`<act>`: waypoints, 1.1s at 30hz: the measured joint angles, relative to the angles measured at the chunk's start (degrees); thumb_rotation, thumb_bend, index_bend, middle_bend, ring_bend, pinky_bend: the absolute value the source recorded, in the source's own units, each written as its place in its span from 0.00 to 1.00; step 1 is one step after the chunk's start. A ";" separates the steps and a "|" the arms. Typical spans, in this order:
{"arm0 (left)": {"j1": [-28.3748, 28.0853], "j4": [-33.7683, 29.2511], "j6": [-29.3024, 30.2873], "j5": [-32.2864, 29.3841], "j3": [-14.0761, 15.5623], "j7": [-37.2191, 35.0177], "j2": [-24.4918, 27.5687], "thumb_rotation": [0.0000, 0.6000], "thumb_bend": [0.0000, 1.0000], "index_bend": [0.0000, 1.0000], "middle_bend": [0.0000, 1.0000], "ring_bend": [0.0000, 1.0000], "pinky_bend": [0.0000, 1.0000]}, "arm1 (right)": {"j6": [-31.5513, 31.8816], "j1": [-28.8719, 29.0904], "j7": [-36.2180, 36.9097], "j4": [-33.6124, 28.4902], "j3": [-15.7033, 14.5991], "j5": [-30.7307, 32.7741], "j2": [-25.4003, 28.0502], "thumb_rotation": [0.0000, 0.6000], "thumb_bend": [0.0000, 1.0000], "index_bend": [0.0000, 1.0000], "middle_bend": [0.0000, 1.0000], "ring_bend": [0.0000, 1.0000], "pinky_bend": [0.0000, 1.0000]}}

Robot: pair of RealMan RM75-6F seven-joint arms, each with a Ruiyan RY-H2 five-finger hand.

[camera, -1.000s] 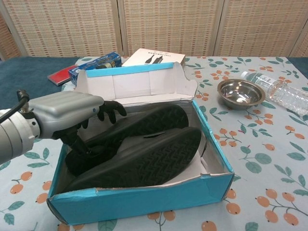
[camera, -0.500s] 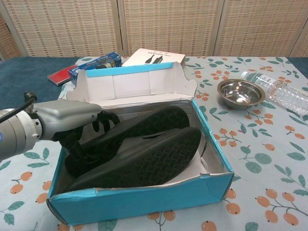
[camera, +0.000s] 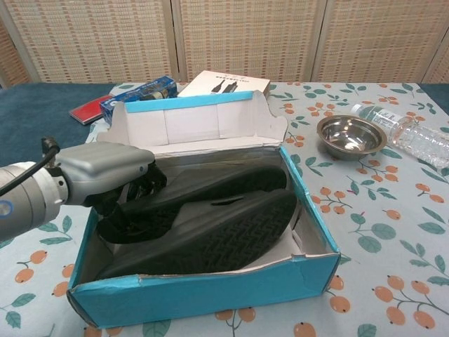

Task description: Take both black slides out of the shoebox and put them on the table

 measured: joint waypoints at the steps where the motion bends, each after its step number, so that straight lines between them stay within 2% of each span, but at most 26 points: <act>1: 0.13 0.21 0.44 0.95 0.09 -0.37 -0.25 1.00 0.56 0.74 0.76 0.55 0.56 | 0.04 -0.02 0.02 0.00 0.03 0.04 0.02 0.75 0.24 0.00 0.00 0.00 0.00; 3: 0.54 0.70 1.47 3.66 0.35 -1.53 -0.79 1.00 0.62 0.77 0.80 0.56 0.57 | 0.11 -0.06 0.02 0.00 0.06 0.05 0.05 0.75 0.24 0.00 0.00 0.00 0.00; 8: 1.72 1.61 3.70 9.70 0.90 -5.06 -1.83 1.00 0.68 0.80 0.82 0.58 0.57 | 0.14 -0.08 0.04 -0.02 0.04 -0.02 0.05 0.75 0.24 0.00 0.00 0.00 0.00; 16: 4.04 1.98 6.83 22.20 1.08 -13.31 -0.46 1.00 0.69 0.80 0.83 0.58 0.57 | 0.20 -0.16 -0.11 -0.24 -0.20 -0.44 0.13 0.75 0.24 0.00 0.00 0.00 0.00; 20: 5.60 0.57 8.29 27.43 1.09 -17.76 2.91 1.00 0.69 0.80 0.83 0.58 0.57 | 0.86 -0.38 0.17 -0.27 -0.08 -0.56 0.27 0.75 0.24 0.00 0.00 0.00 0.00; 23: 6.74 -1.37 8.84 29.11 1.07 -20.56 6.30 1.00 0.69 0.79 0.82 0.58 0.57 | 0.81 -0.42 0.24 -0.23 -0.17 -0.74 0.26 0.75 0.24 0.00 0.00 0.00 0.00; 33: 10.96 -4.36 9.76 31.09 1.09 -26.80 15.46 1.00 0.69 0.79 0.82 0.58 0.57 | 0.38 -0.30 -0.42 -0.56 -0.60 -1.41 0.10 0.75 0.24 0.00 0.00 0.00 0.00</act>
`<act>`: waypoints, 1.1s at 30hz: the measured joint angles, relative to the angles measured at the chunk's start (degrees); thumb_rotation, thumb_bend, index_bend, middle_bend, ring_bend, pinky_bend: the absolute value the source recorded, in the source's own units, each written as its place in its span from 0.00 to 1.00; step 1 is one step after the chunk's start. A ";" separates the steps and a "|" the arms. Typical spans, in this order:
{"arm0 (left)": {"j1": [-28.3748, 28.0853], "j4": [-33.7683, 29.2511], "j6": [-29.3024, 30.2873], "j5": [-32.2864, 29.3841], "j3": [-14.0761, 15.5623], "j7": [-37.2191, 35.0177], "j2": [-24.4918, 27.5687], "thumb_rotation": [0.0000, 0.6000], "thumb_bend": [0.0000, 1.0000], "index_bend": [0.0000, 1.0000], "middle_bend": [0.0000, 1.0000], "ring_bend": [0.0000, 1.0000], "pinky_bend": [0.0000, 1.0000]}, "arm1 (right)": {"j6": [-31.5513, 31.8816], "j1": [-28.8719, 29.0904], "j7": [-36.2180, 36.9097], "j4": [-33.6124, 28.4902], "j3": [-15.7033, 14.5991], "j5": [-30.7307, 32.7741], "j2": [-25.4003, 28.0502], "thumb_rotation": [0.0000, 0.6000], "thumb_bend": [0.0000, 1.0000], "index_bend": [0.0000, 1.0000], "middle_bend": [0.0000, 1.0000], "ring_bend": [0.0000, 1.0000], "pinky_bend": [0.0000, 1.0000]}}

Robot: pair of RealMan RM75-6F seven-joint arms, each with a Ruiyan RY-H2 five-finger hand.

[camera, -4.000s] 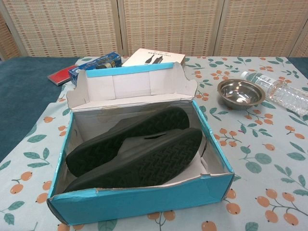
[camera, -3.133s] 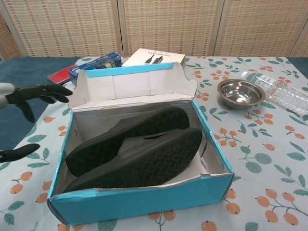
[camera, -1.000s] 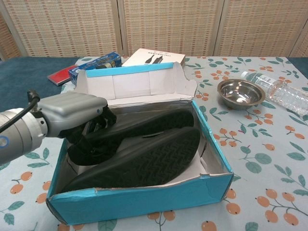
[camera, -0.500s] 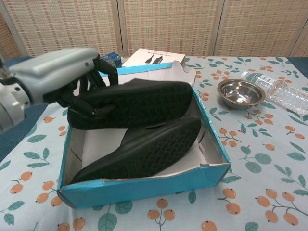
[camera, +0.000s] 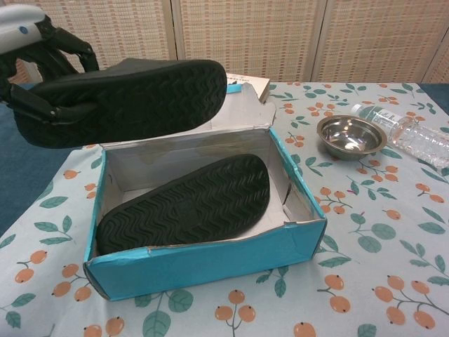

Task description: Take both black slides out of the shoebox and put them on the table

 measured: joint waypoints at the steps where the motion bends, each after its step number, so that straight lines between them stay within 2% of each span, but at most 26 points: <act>1: 0.41 0.18 0.52 0.85 0.04 -0.34 0.40 1.00 0.69 0.79 0.83 0.58 0.57 | 0.00 0.00 0.06 0.01 -0.01 0.00 0.02 0.75 0.24 0.00 0.00 0.00 0.00; 4: 2.18 2.17 3.83 4.75 0.12 -0.63 2.02 1.00 0.69 0.79 0.83 0.58 0.57 | -0.12 0.02 0.51 0.04 -0.06 0.03 0.18 0.75 0.24 0.00 0.00 0.00 0.00; 8: 5.64 8.93 9.76 8.50 0.05 -1.35 4.14 1.00 0.69 0.79 0.83 0.58 0.57 | -0.05 -0.01 1.41 0.05 -0.09 0.05 0.63 0.75 0.24 0.00 0.00 0.00 0.00; 15: 11.47 25.45 14.40 6.28 -0.81 -7.41 4.97 1.00 0.69 0.79 0.83 0.58 0.57 | 0.89 -0.36 2.18 -0.14 -0.01 -0.21 1.06 0.75 0.24 0.00 0.00 0.00 0.00; 21: 14.40 41.72 11.41 1.29 -1.38 -14.85 1.65 1.00 0.68 0.78 0.81 0.58 0.57 | 0.51 -0.28 1.16 -0.48 -0.42 -0.96 0.80 0.75 0.24 0.00 0.00 0.00 0.00; 27: 14.30 56.57 7.12 0.20 -1.83 -17.62 -5.43 1.00 0.66 0.72 0.74 0.56 0.56 | 0.43 -0.29 1.02 -0.83 -0.74 -1.42 0.96 0.75 0.24 0.00 0.00 0.00 0.00; 30: 13.61 62.82 4.35 0.11 -1.94 -17.68 -9.29 1.00 0.62 0.64 0.68 0.52 0.54 | 0.21 -0.27 1.13 -0.79 -0.77 -1.23 1.08 0.75 0.24 0.00 0.00 0.00 0.00; 33: 12.91 66.18 -0.02 -0.92 -2.38 -17.98 -11.78 1.00 0.59 0.49 0.56 0.44 0.49 | -0.13 -0.17 1.44 -0.76 -0.92 -1.31 1.23 0.75 0.24 0.00 0.00 0.00 0.00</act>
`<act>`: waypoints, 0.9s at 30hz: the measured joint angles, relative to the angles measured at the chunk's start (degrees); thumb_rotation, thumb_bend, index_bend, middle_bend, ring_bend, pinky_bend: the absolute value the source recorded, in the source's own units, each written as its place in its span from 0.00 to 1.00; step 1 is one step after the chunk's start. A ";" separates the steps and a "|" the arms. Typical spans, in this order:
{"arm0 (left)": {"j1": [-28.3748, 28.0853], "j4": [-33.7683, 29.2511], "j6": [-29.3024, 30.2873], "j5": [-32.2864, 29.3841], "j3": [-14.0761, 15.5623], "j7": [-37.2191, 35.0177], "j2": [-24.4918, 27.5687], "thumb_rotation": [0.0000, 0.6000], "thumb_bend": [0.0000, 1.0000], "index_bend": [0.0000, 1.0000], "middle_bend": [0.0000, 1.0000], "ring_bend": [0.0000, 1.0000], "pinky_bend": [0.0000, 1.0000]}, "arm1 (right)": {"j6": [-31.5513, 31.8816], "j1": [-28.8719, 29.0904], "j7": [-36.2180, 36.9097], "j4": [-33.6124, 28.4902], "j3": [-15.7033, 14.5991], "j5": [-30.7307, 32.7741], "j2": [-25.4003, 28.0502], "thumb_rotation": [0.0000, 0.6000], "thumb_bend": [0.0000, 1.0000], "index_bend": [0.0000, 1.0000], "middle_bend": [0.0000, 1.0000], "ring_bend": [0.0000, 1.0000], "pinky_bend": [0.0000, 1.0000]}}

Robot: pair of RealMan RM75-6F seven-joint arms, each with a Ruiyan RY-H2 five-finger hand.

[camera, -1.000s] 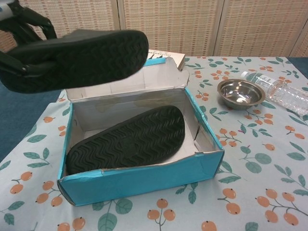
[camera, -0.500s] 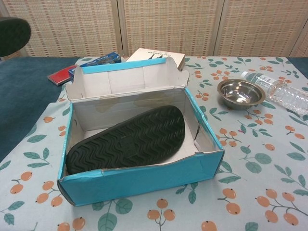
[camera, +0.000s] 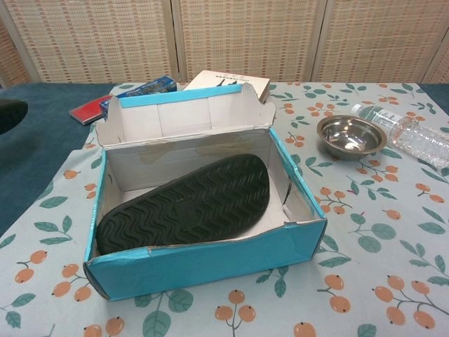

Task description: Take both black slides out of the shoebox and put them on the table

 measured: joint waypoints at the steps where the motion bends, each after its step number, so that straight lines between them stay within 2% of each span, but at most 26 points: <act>1: -0.21 0.19 -1.50 -0.49 -0.23 -0.32 -0.44 1.00 0.56 0.41 0.50 0.40 0.48 | -0.13 0.03 0.02 0.01 -0.05 -0.01 0.04 0.75 0.24 0.00 0.00 0.00 0.00; 3: -0.63 -0.14 -4.98 -1.90 -0.89 -1.43 -1.22 1.00 0.51 0.23 0.36 0.31 0.46 | -0.37 0.06 -0.22 -0.03 -0.16 0.03 0.12 0.75 0.24 0.00 0.00 0.00 0.00; 4: -0.76 -0.57 -6.46 -2.59 -1.16 -1.86 -1.38 1.00 0.47 0.10 0.21 0.22 0.45 | -0.38 0.05 -0.30 -0.09 -0.18 0.05 0.15 0.75 0.24 0.00 0.00 0.00 0.00; 6: -0.96 -2.50 -9.84 -4.15 -1.61 -2.79 -1.25 1.00 0.44 0.01 0.04 0.08 0.43 | -0.25 -0.03 -0.56 -0.22 -0.14 0.16 0.18 0.75 0.24 0.00 0.00 0.00 0.00; 7: -1.02 -3.76 -11.24 -4.73 -1.74 -3.22 -0.91 1.00 0.42 0.00 0.00 0.02 0.42 | -0.14 -0.09 -0.67 -0.27 -0.10 0.23 0.18 0.75 0.24 0.00 0.00 0.00 0.00; 11: -1.09 -12.01 -15.85 -6.18 -2.25 -7.17 2.28 1.00 0.37 0.00 0.00 0.00 0.38 | 0.01 -0.29 -0.91 -0.53 -0.07 0.48 0.29 0.75 0.24 0.00 0.00 0.00 0.00; 17: -0.70 -24.16 -17.91 -3.91 -1.92 -14.60 8.95 1.00 0.33 0.00 0.00 0.00 0.27 | -0.67 -0.17 -1.58 -0.96 -0.31 0.45 0.35 0.75 0.24 0.00 0.00 0.00 0.00; 20: -0.53 -28.54 -18.74 -2.57 -1.18 -15.84 12.17 1.00 0.33 0.00 0.00 0.00 0.22 | -0.74 -0.14 -1.69 -1.11 -0.35 0.38 0.38 0.75 0.24 0.00 0.00 0.00 0.00; 24: -0.42 -32.12 -20.36 -1.89 -0.16 -16.68 14.47 1.00 0.31 0.00 0.00 0.00 0.19 | -0.65 -0.21 -1.72 -1.22 -0.43 0.22 0.46 0.75 0.24 0.00 0.00 0.00 0.00; 27: -0.28 -30.67 -19.41 -1.99 -0.32 -16.13 13.44 1.00 0.32 0.00 0.00 0.00 0.19 | -0.66 -0.22 -1.53 -1.33 -0.61 -0.10 0.58 0.75 0.24 0.00 0.00 0.00 0.00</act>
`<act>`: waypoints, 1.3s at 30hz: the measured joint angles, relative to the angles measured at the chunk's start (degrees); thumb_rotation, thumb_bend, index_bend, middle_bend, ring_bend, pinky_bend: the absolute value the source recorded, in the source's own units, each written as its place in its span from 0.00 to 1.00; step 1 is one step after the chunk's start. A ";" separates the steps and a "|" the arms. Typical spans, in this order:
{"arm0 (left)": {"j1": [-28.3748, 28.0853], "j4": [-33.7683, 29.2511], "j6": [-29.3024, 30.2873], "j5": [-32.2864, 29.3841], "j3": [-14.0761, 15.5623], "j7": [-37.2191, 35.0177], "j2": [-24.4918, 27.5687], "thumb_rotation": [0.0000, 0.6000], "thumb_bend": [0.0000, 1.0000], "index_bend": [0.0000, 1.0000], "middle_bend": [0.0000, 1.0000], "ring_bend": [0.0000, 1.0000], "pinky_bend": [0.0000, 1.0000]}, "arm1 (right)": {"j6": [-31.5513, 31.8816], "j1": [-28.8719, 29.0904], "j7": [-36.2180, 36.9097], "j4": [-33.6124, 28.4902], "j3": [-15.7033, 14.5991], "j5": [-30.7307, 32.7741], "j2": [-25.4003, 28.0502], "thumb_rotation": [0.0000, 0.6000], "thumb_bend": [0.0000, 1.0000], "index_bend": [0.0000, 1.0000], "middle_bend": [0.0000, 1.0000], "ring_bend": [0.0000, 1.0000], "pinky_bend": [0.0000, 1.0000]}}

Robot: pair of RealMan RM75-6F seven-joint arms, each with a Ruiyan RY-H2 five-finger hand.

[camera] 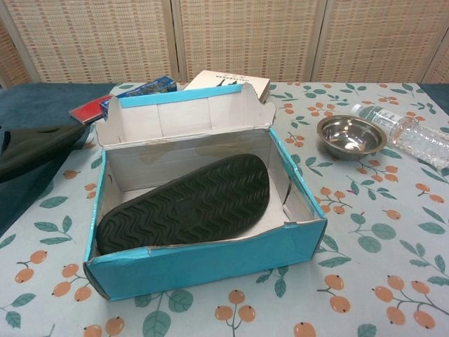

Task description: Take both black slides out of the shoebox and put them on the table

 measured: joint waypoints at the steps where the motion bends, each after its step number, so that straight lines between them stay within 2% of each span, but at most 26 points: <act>1: 0.05 0.98 0.46 -0.04 -0.10 0.09 -0.63 1.00 0.32 0.00 0.00 0.00 0.19 | 0.04 -0.01 0.16 -0.03 -0.04 -0.09 0.06 0.75 0.24 0.00 0.00 0.00 0.00; 5: 0.35 3.57 1.70 0.90 -0.04 -1.67 -1.89 1.00 0.32 0.00 0.00 0.00 0.19 | 0.27 -0.10 0.21 0.07 0.04 0.03 0.12 0.75 0.24 0.00 0.00 0.00 0.00; 11: 1.08 -3.74 2.93 6.16 2.15 -6.04 2.02 1.00 0.32 0.00 0.00 0.00 0.17 | -0.48 0.14 -0.24 -0.02 -0.09 0.03 -0.03 0.75 0.24 0.00 0.00 0.00 0.00; 15: 1.04 -6.05 0.47 5.69 3.22 -6.93 4.29 1.00 0.32 0.00 0.00 0.00 0.17 | 0.07 0.01 0.13 -0.09 -0.13 -0.33 0.08 0.75 0.24 0.00 0.00 0.00 0.00; 19: 1.32 -8.56 0.37 6.52 3.56 -11.50 5.60 1.00 0.33 0.00 0.00 0.00 0.17 | -0.24 0.07 -0.08 -0.06 -0.13 -0.23 -0.03 0.75 0.24 0.00 0.00 0.00 0.00; 22: 1.58 -12.16 2.89 10.80 3.93 -15.60 7.30 1.00 0.33 0.00 0.00 0.00 0.17 | -0.51 0.20 -0.34 -0.15 -0.28 -0.50 -0.16 0.75 0.24 0.00 0.00 0.00 0.00; 26: 1.10 -19.93 5.43 17.98 4.49 -17.85 10.16 1.00 0.33 0.00 0.00 0.00 0.17 | -0.64 0.30 -0.36 -0.25 -0.52 -1.01 -0.22 0.75 0.24 0.00 0.00 0.00 0.00; 32: -2.29 -30.65 2.92 20.41 4.65 -14.98 12.28 1.00 0.33 0.00 0.00 0.00 0.18 | -0.78 0.44 0.27 -0.12 -0.61 -1.09 0.00 0.75 0.24 0.00 0.00 0.00 0.00; 36: -4.90 -32.68 -0.45 18.25 3.72 -9.00 10.86 1.00 0.33 0.00 0.00 0.00 0.18 | -0.38 0.35 0.80 -0.06 -0.62 -1.21 0.24 0.75 0.24 0.00 0.00 0.00 0.00; 39: -6.99 -32.93 -3.17 13.82 2.53 -3.67 8.71 1.00 0.33 0.00 0.00 0.00 0.18 | 0.08 0.18 1.23 -0.04 -0.68 -1.43 0.48 0.75 0.24 0.00 0.00 0.00 0.00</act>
